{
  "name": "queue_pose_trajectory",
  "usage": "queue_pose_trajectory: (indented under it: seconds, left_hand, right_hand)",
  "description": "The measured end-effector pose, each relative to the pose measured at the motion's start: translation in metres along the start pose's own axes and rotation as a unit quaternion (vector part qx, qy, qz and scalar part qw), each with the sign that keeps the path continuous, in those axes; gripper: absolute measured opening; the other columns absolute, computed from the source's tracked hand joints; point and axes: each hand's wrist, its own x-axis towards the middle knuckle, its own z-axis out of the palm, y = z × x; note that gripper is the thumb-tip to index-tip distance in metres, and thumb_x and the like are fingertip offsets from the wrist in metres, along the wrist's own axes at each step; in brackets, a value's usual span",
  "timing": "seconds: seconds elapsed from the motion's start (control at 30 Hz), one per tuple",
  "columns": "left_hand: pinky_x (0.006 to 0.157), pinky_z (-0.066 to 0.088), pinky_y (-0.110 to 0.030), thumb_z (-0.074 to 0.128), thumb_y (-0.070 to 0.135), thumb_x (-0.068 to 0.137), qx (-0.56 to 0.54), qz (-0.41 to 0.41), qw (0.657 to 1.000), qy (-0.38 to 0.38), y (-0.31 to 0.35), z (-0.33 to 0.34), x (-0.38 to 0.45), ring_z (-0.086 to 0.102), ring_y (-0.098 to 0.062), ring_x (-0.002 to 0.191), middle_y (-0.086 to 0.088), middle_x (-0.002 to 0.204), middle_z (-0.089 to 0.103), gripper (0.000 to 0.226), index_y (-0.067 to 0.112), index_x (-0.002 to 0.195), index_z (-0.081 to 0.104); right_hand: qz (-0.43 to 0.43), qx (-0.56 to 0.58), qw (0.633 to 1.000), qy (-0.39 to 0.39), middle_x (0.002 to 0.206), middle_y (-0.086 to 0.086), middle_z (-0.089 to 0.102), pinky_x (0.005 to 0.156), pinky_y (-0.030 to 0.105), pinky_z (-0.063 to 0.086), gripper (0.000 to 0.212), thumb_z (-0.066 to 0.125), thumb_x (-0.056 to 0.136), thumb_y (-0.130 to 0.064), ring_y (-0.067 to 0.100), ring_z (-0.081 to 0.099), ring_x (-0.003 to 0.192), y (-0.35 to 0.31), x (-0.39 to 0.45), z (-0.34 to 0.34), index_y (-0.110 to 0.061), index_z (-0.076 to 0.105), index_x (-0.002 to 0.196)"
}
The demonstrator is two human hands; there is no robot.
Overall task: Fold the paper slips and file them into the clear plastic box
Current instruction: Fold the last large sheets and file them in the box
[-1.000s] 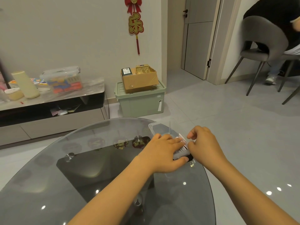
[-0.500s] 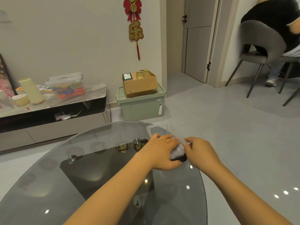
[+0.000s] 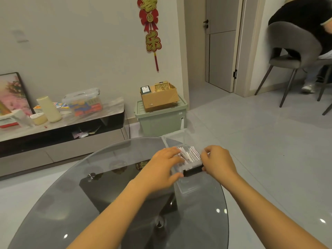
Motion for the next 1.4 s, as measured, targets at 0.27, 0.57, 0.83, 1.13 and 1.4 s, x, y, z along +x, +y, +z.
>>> queue_pose_trajectory:
  seconds: [0.27,0.57,0.83,1.13,1.4]
  left_hand:
    - [0.083,0.046,-0.040,0.079,0.015,0.068,0.089,0.015,0.991,0.100,0.010,-0.027,-0.039,0.058,-0.021,0.072,0.002,0.073,0.060,0.013,0.018,0.074,0.068]
    - [0.081,0.032,-0.021,0.043,0.025,0.098,0.092,-0.176,0.979,0.041,0.008,-0.005,-0.081,0.048,-0.017,0.105,0.000,0.111,0.058,0.021,0.014,0.108,0.059]
    - [0.094,0.032,-0.026,0.040,0.033,0.099,0.130,-0.220,0.966,0.039,0.003,0.006,-0.076,0.049,-0.016,0.108,0.001,0.116,0.057,0.027,0.018,0.114,0.056]
    - [0.088,0.040,-0.036,0.066,0.040,0.083,0.101,-0.206,0.963,0.141,0.009,0.005,-0.077,0.055,-0.022,0.096,-0.002,0.101,0.057,0.033,0.014,0.103,0.063]
    - [0.095,0.035,-0.038,0.066,0.032,0.084,0.067,-0.182,0.969,0.153,0.033,-0.001,-0.073,0.050,-0.025,0.096,-0.004,0.103,0.055,0.028,0.012,0.103,0.065]
  right_hand:
    - [-0.078,0.135,0.987,-0.049,0.081,0.000,0.065,0.065,0.019,0.052,0.030,0.044,0.096,-0.014,0.010,0.063,0.070,-0.029,-0.015,0.007,-0.014,0.060,0.121]
    - [-0.081,-0.169,0.972,-0.140,0.105,0.014,0.068,0.081,0.036,0.052,0.027,0.057,0.083,-0.019,0.028,0.063,0.099,-0.016,-0.035,0.047,-0.005,0.068,0.102]
    - [-0.124,-0.359,0.918,-0.118,0.058,-0.003,0.035,0.067,0.024,0.031,0.041,0.064,0.084,-0.023,0.024,0.044,0.077,-0.013,-0.040,0.064,-0.019,0.033,0.057]
    - [-0.179,-0.422,0.885,-0.073,0.077,0.005,0.056,0.062,0.023,0.028,0.025,0.049,0.085,-0.003,0.024,0.045,0.079,-0.004,-0.049,0.061,-0.012,0.042,0.063]
    - [-0.224,-0.314,0.917,-0.103,0.111,0.002,0.060,0.083,0.026,0.036,0.025,0.059,0.088,-0.026,0.021,0.053,0.106,0.021,-0.053,0.052,-0.015,0.057,0.110]
